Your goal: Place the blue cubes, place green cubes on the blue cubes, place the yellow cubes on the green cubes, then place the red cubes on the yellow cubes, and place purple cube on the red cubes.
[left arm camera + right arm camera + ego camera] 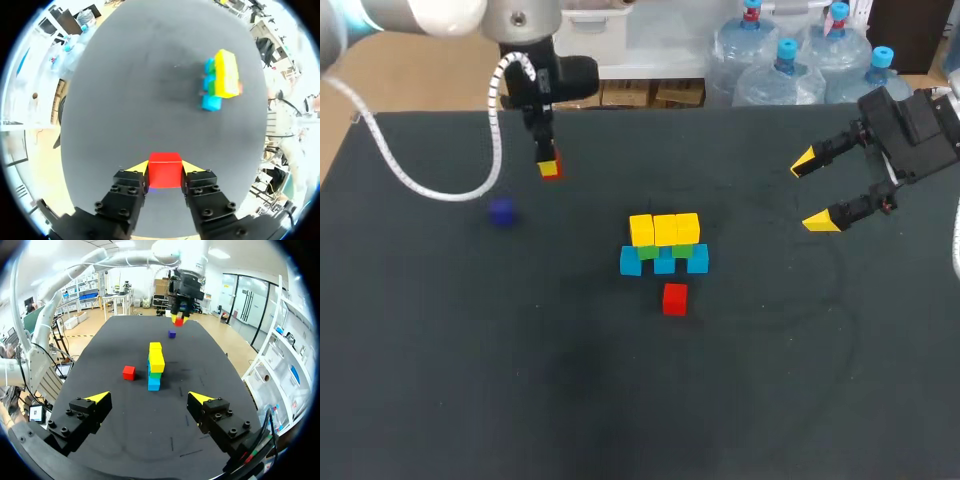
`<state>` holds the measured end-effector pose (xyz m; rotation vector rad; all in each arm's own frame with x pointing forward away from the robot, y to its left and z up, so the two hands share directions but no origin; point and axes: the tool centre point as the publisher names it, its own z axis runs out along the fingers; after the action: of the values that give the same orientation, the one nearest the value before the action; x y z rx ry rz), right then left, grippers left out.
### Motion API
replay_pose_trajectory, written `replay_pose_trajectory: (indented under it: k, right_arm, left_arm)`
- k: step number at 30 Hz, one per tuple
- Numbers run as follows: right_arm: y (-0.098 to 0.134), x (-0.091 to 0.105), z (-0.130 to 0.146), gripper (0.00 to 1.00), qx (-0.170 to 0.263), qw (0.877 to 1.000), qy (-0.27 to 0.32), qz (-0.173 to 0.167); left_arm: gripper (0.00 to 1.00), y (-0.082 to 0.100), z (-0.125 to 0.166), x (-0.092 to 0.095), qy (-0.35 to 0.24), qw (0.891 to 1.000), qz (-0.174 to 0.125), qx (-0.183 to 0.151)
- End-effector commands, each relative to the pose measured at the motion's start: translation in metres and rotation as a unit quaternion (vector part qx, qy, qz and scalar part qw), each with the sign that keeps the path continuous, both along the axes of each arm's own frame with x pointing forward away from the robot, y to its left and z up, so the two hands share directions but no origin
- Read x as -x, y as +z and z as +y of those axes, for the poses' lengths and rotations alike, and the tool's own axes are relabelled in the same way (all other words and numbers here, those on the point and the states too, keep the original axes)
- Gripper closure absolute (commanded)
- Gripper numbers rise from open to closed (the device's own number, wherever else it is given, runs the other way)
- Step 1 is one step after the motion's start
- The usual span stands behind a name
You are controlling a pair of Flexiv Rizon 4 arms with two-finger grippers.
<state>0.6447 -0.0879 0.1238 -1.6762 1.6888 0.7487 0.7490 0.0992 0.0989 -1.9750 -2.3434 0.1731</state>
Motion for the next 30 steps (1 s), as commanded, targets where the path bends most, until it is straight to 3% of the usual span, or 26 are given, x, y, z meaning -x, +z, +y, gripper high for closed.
replay_pose_trajectory:
  k: [1, 6, 10, 13, 15, 16, 19, 21, 22, 23, 26, 30]
  right_arm:
    - [0.000, 0.000, 0.000, 0.00, -0.001, 1.000, 0.000, -0.001]
    - [0.000, 0.000, 0.000, 0.00, -0.001, 1.000, 0.000, -0.001]
    - [0.000, 0.000, 0.000, 0.00, -0.001, 1.000, 0.000, -0.001]
    - [0.000, 0.000, 0.000, 0.00, -0.001, 1.000, 0.000, -0.001]
    - [0.000, 0.000, 0.000, 0.00, -0.001, 1.000, 0.000, -0.001]
    - [0.000, 0.000, 0.000, 0.00, -0.001, 1.000, 0.000, -0.001]
    - [0.000, 0.000, 0.000, 0.00, -0.001, 1.000, 0.000, -0.001]
    - [0.000, 0.000, 0.000, 0.00, -0.001, 1.000, 0.000, -0.001]
    - [0.000, 0.000, 0.000, 0.00, -0.001, 1.000, 0.000, -0.001]
    - [0.000, 0.000, 0.000, 0.00, -0.001, 1.000, 0.000, -0.001]
    - [0.000, 0.000, 0.000, 0.00, -0.001, 1.000, 0.000, -0.001]
    - [0.000, 0.000, 0.000, 0.00, -0.001, 1.000, 0.000, -0.001]
  left_arm:
    - [1.00, 0.016, 0.003, 0.063, 0.013, 0.986, -0.169, 0.007]
    - [1.00, 0.037, 0.001, 0.087, 0.024, 0.977, -0.211, 0.022]
    - [1.00, 0.050, -0.009, 0.103, 0.015, 0.972, -0.236, 0.004]
    - [1.00, 0.055, -0.022, 0.115, 0.009, 0.968, -0.249, -0.034]
    - [1.00, 0.054, -0.029, 0.122, 0.010, 0.962, -0.254, -0.101]
    - [1.00, 0.052, -0.031, 0.124, 0.008, 0.960, -0.254, -0.113]
    - [1.00, 0.052, -0.030, 0.133, 0.007, 0.963, -0.258, -0.077]
    - [1.00, 0.051, -0.031, 0.141, -0.005, 0.967, -0.253, -0.015]
    - [1.00, 0.047, -0.034, 0.141, -0.008, 0.974, -0.226, -0.022]
    - [1.00, 0.045, -0.037, 0.144, -0.017, 0.972, -0.234, -0.025]
    - [1.00, 0.044, -0.040, 0.148, -0.032, 0.970, -0.243, 0.003]
    - [1.00, 0.041, -0.040, 0.146, -0.061, 0.968, -0.233, 0.065]
